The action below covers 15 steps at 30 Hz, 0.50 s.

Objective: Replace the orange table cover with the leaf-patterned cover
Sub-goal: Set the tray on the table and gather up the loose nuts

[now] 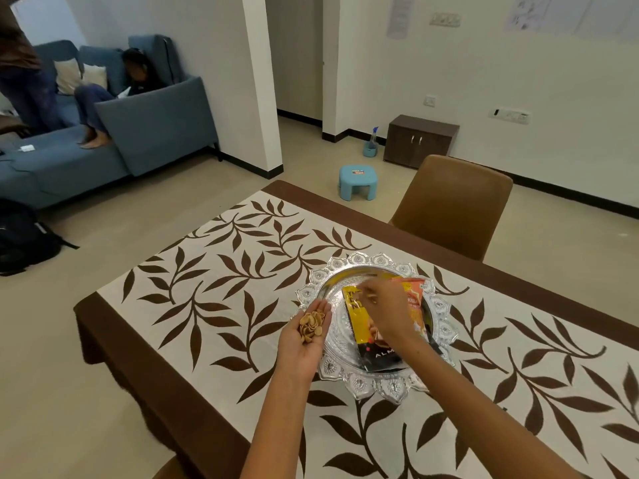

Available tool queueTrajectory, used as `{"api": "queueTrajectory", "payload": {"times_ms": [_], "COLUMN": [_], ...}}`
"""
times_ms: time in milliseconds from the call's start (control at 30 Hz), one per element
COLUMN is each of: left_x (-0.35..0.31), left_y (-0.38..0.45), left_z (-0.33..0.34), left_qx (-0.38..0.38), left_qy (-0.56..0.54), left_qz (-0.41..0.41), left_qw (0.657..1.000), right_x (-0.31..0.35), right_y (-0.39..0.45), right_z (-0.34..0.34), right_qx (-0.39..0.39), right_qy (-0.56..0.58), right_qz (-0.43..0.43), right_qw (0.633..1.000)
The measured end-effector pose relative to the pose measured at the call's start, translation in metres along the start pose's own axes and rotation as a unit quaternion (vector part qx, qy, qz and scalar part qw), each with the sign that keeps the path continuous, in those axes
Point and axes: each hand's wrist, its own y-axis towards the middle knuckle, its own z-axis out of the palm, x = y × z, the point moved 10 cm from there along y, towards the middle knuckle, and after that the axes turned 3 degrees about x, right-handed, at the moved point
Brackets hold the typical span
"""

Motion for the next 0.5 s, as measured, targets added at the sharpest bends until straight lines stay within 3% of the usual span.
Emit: {"api": "queueTrajectory", "payload": {"times_ms": [100,200,500], "left_x": [0.002,0.007,0.008], "left_y": [0.003,0.004,0.006], "left_z": [-0.003,0.000,0.000], "left_qx": [-0.004,-0.003,-0.004], "left_qy": [0.010,0.018,0.022], "left_qz": [0.001,0.000,-0.002], "left_qw": [1.000,1.000,1.000], "right_x": [-0.022,-0.023,-0.024], "right_y": [-0.006,-0.011,0.000], "right_z": [0.026,0.040,0.044], "right_qx": [0.106,0.139,0.100], "right_qy": [-0.188,-0.283,-0.234], "right_qz": [0.048,0.037,0.029], "right_qw": [0.975,0.948,0.967]}}
